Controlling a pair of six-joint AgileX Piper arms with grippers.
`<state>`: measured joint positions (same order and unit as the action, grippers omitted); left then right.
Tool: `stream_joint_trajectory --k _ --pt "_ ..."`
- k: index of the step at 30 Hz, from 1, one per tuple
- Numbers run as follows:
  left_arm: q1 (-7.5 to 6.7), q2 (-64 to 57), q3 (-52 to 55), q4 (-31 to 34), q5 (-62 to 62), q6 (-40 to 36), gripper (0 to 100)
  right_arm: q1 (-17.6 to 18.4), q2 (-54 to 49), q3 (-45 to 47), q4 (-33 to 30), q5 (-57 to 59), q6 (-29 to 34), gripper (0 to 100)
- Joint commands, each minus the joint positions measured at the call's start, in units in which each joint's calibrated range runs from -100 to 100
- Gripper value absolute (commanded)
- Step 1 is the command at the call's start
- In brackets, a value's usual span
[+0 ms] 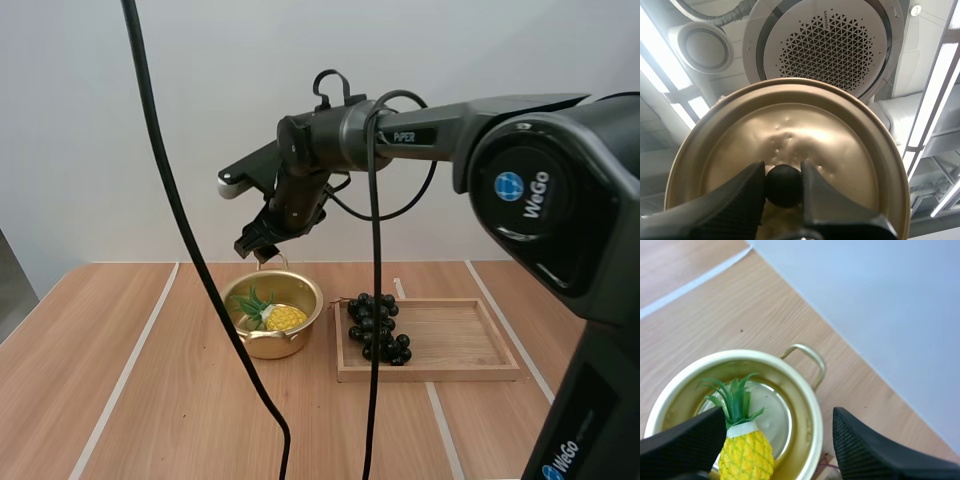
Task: Open the pot, put the pineapple inside, and close it
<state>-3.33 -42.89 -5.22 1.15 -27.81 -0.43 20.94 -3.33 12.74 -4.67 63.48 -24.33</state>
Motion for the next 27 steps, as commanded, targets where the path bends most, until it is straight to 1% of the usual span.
stream_joint_trajectory --k 1,6,9,14,17,20,24,27 --pt "-0.11 0.0 -0.4 0.2 -0.2 0.1 0 -0.2 -4.8 -0.5 -1.8 -0.2 1.5 100" --pt "-0.11 0.0 -0.4 0.2 -0.2 0.1 0 -1.5 -11.8 -0.5 -6.1 -1.4 4.7 100" --pt "-0.11 0.0 -0.4 0.2 0.0 0.1 0 -2.8 -16.2 -0.5 -11.7 -2.8 9.2 100" --pt "-0.11 0.0 -0.4 0.2 0.7 0.1 0 -6.2 -23.0 -0.5 -23.9 -5.1 21.6 100" --pt "-0.11 0.0 -0.4 0.2 2.9 -0.2 0 -9.0 -26.7 -0.5 -29.6 -5.8 29.6 100" --pt "-0.11 0.0 -0.4 0.0 6.6 -0.2 0 -11.3 -30.4 -0.5 -33.6 -6.3 34.9 100" --pt "-0.11 0.0 0.5 -3.4 7.9 -0.2 0 -13.4 -34.5 -0.5 -37.4 -6.7 36.8 100" --pt "-0.11 0.2 1.0 -3.9 10.0 -0.2 0 -13.6 -38.0 -0.5 -40.0 -6.7 37.8 100"
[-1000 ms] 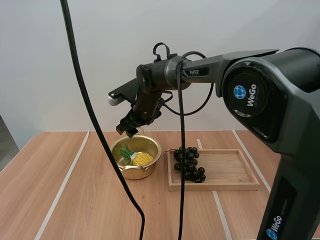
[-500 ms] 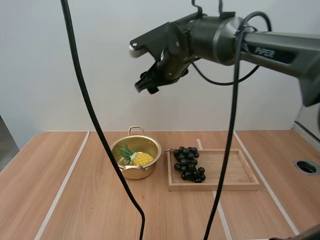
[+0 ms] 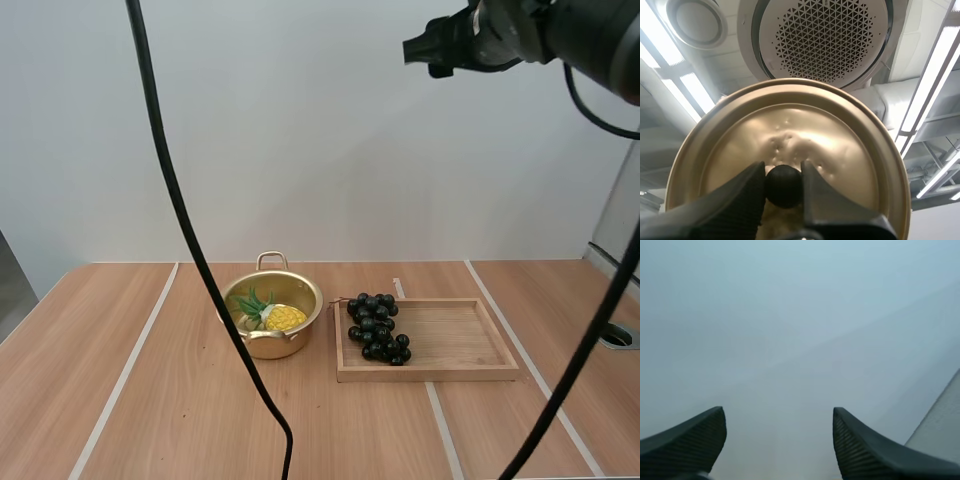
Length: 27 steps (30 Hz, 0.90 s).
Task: Open the pot, put the pineapple inside, and close it
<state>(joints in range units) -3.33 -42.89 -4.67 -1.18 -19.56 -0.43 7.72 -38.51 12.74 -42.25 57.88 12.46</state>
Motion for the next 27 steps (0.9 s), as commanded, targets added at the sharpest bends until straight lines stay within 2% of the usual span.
stream_joint_trajectory --k 1,7,12,16,27 --pt "-0.11 0.3 0.8 -1.6 2.0 -0.2 0 -0.3 -3.9 -0.5 -2.5 -1.4 1.0 100" --pt "-0.11 0.4 4.1 -1.6 4.8 -0.2 0 -0.3 -9.2 -0.5 -3.3 -3.2 2.9 100" --pt "-0.11 0.4 9.5 -1.6 4.8 -0.2 0 -0.3 -11.0 -0.5 -9.4 -2.4 3.2 100" --pt "-0.11 0.4 15.0 -1.6 4.8 -0.2 0 -0.3 -11.6 -0.5 -10.5 -1.8 3.2 100" --pt "-0.11 0.4 26.3 -1.6 13.0 -0.2 0 -0.3 -11.7 -0.5 -13.0 8.2 3.2 100"
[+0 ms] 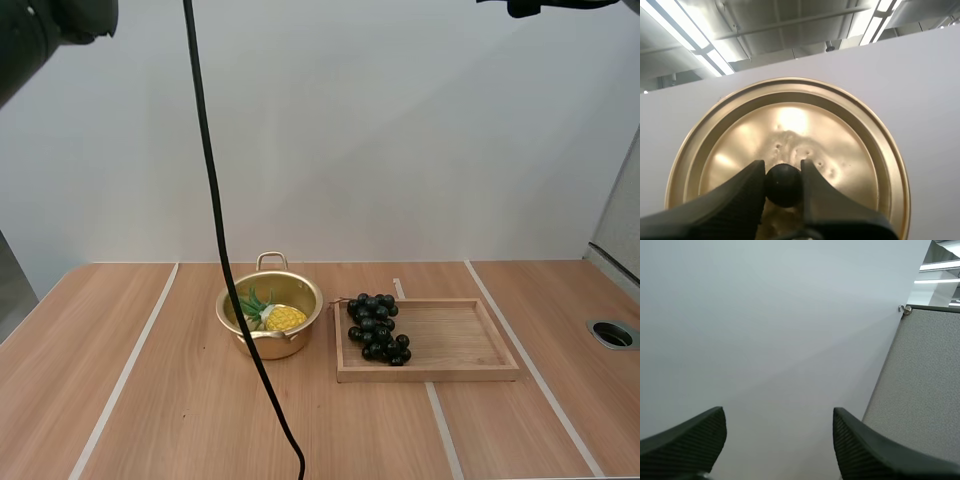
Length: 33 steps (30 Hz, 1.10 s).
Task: Open the pot, put the pineapple inside, and close it
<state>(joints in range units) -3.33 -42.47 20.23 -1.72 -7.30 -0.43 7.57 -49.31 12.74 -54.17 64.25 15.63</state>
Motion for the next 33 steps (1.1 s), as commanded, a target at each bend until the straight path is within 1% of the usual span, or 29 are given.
stream_joint_trajectory --k 1,4,11,18,22,26,28,30,33 --pt "-0.11 0.0 2.0 -1.0 2.6 -0.2 0 -0.2 -0.8 -0.5 -1.0 2.9 0.0 100" --pt "-0.11 0.0 2.7 -1.0 11.1 -0.2 0 -0.2 -0.9 -0.5 -1.0 7.0 0.0 100" --pt "-0.11 2.1 6.0 -1.0 15.4 -0.2 0 -0.2 -2.1 -0.5 -1.2 12.4 0.0 100" --pt "-0.11 9.4 6.8 -1.0 24.1 0.5 0 -0.2 -2.3 -0.5 -2.5 17.5 -0.3 100" --pt "-0.11 13.8 6.8 -1.0 31.9 5.8 0 -0.2 -2.3 -0.5 -2.6 19.0 -0.3 100" --pt "-0.19 17.0 6.8 -1.4 38.8 8.1 0 -0.2 -2.3 -0.5 -2.6 19.6 -0.3 100" --pt "-0.19 18.5 6.8 -2.8 41.2 10.5 0 -0.2 -2.3 -0.5 -2.6 20.2 -0.3 100" --pt "-0.19 19.8 6.8 -6.3 44.5 15.1 0 -0.2 -2.3 -0.5 -2.6 20.6 -0.3 100" --pt "-0.19 21.9 6.8 -15.3 53.1 25.3 0 -0.2 -2.3 -0.5 -2.6 21.0 -0.7 100"
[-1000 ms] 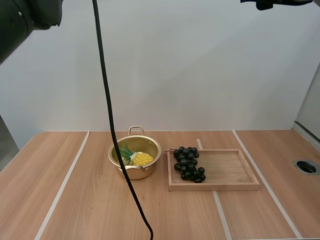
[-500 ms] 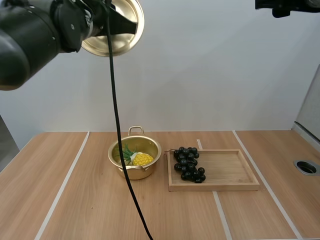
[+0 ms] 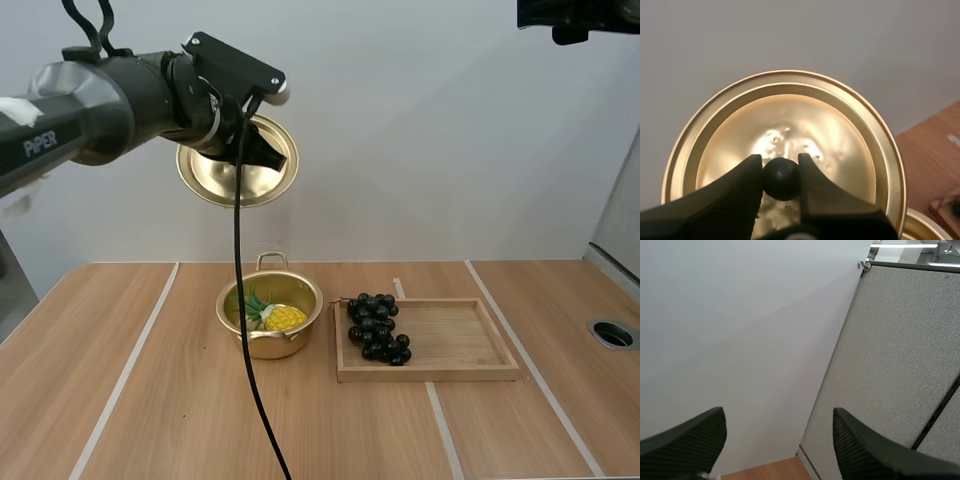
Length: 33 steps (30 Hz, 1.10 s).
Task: Open the pot, put the pineapple inside, and close it
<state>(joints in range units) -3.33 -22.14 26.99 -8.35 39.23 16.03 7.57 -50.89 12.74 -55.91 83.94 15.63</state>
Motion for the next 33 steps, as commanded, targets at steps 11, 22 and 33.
stream_joint_trajectory --k 11,22,33 --pt "-0.19 9.0 0.0 -14.0 26.6 20.1 0 -0.2 -0.7 -0.5 -0.9 2.6 -2.7 100" --pt "-0.19 15.3 0.0 -13.6 34.1 21.7 0 -0.2 -0.7 -0.5 -0.9 3.2 -2.9 100" --pt "-0.19 18.9 0.0 -14.1 31.1 21.7 0 -0.2 -0.7 -0.5 -1.0 3.2 -2.9 100"
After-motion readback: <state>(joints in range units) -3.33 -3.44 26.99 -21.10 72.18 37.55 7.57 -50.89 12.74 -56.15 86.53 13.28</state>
